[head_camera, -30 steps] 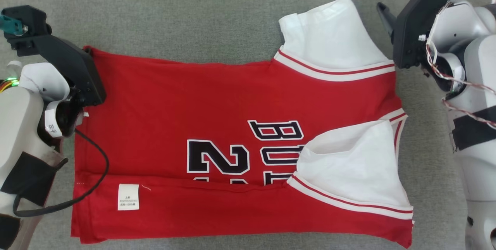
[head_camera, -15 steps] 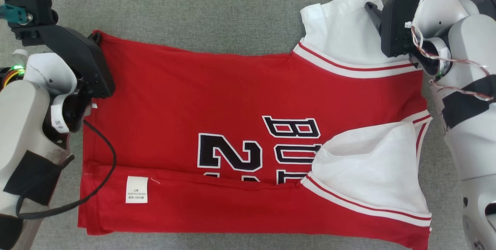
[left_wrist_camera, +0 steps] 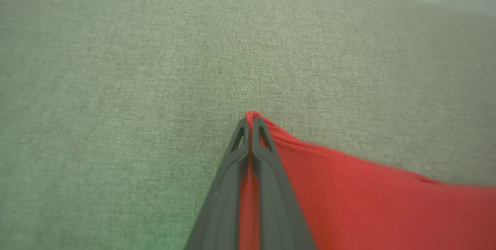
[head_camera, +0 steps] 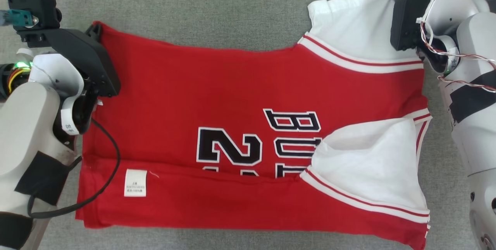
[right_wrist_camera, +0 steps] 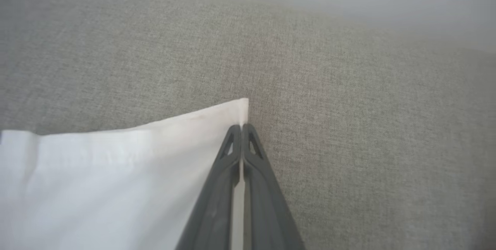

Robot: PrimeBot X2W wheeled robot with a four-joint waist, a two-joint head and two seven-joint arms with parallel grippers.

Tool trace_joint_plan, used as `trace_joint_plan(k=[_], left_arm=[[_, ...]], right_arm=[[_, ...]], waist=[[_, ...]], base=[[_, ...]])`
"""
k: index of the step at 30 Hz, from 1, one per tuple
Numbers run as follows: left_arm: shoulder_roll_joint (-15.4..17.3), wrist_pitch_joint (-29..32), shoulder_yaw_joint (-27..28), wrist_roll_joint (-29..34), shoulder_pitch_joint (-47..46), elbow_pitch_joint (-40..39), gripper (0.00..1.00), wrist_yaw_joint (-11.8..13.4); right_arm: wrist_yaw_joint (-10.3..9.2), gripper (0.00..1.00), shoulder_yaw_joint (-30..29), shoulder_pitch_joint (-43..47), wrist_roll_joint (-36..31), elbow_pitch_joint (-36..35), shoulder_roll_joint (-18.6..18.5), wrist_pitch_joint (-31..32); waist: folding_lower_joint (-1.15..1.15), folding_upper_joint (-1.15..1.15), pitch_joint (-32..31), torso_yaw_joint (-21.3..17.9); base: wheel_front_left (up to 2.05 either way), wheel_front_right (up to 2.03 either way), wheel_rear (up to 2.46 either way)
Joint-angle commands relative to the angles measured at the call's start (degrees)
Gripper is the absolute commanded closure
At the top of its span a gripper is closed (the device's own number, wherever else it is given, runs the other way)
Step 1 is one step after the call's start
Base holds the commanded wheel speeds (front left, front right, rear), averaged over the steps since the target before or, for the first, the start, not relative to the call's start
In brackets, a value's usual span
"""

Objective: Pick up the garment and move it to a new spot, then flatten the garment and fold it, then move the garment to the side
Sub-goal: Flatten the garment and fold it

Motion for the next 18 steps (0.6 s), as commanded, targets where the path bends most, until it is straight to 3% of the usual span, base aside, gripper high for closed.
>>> trace_joint_plan(k=[1,11,18], left_arm=[[0.1,-2.6,0.0,1.7,-1.2,0.5,1.00,0.2],[-1.4,-12.3,-0.9,5.1,-2.6,4.4,1.00,-0.5],[-3.8,-17.5,-1.9,4.8,0.7,7.0,1.00,-2.1]], right_arm=[[-0.17,1.00,-0.3,-1.4,-0.6,0.5,0.1,-2.4],[-0.17,1.00,1.7,-2.7,0.3,3.1,0.5,-14.9],[-0.16,1.00,9.6,2.0,9.0,-1.0,-2.3,-16.6]], waist=[[0.00,-0.01,-0.2,-0.2],[0.00,-0.01,-1.7,0.0],[0.00,-0.01,-5.2,1.6]], base=[[0.00,0.00,0.00],[0.00,0.00,0.00],[0.00,0.00,0.00]])
